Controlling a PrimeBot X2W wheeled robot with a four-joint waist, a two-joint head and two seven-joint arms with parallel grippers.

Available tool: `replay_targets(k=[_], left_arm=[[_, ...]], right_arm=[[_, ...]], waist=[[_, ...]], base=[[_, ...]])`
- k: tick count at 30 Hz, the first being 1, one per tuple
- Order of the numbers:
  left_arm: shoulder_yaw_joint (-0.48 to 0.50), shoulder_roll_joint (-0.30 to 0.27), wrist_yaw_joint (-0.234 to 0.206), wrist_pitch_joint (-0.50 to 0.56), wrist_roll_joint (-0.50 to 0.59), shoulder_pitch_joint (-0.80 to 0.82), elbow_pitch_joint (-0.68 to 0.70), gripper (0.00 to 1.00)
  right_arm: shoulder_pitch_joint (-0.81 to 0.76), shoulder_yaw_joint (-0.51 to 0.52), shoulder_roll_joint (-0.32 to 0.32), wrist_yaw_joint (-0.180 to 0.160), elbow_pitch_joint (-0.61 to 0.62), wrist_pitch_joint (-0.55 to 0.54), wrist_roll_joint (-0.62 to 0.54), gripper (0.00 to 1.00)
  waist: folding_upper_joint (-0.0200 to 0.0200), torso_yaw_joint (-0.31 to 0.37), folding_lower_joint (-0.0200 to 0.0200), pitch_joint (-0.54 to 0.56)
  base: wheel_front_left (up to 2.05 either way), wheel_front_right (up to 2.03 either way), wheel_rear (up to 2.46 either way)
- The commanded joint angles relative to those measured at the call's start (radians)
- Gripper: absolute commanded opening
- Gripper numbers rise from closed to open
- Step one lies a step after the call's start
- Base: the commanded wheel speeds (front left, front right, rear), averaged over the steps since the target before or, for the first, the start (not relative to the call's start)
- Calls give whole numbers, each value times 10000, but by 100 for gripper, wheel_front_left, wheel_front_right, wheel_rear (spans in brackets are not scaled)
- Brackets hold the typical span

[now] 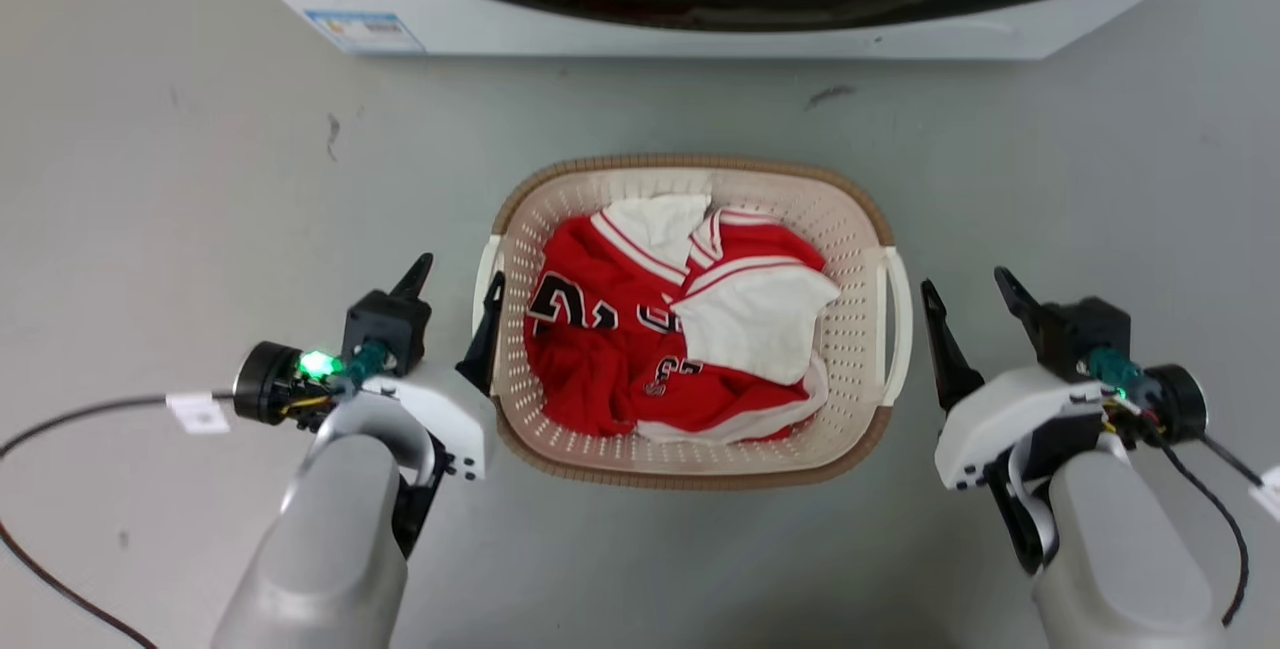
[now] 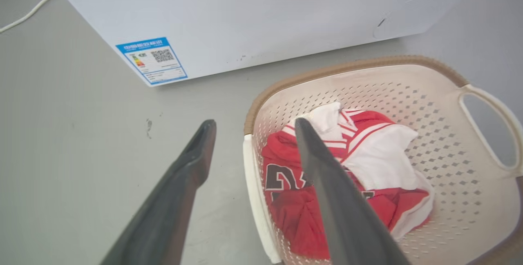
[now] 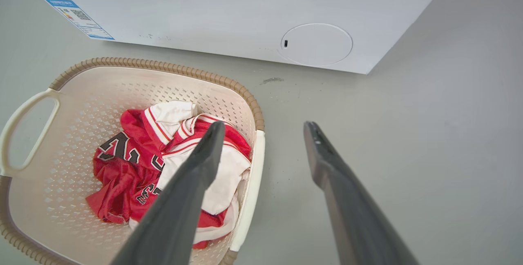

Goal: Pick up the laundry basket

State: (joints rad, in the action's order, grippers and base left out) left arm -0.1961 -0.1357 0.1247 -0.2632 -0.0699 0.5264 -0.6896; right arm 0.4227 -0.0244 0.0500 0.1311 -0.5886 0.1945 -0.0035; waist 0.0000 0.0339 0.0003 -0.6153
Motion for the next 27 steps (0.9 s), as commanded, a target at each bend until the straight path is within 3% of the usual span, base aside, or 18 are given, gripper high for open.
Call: replay_targets(k=[1,5,13,18,27], left_arm=[[-33,-62,25,-15,-96,257,-302,100],[-244,-159,49,149,-394,1284,-1723,100],[-1812,-283,55,793,-1652,2622,-3370,100],[-2682,-444,56,1642,-2793,3257,-3774,100],[-4130,-854,57,3221,-4760,3913,-3631,100]], right_arm=[[228,22,5,-7,-170,-38,49,100],[1037,-94,-6,-7,-1159,-287,216,100],[2445,-502,3,-7,-3102,-848,704,100],[3229,-633,-4,-7,-4080,-1252,597,100],[4229,-1230,5,-7,-5344,-1758,1675,100]], waist=[[0,-69,-3,-305],[0,-62,-3,-775],[0,-2,-3,-1440],[0,43,-3,-1754],[0,17,-3,-2025]], base=[[0,0,0],[0,0,0],[0,0,0],[0,0,0],[0,0,0]])
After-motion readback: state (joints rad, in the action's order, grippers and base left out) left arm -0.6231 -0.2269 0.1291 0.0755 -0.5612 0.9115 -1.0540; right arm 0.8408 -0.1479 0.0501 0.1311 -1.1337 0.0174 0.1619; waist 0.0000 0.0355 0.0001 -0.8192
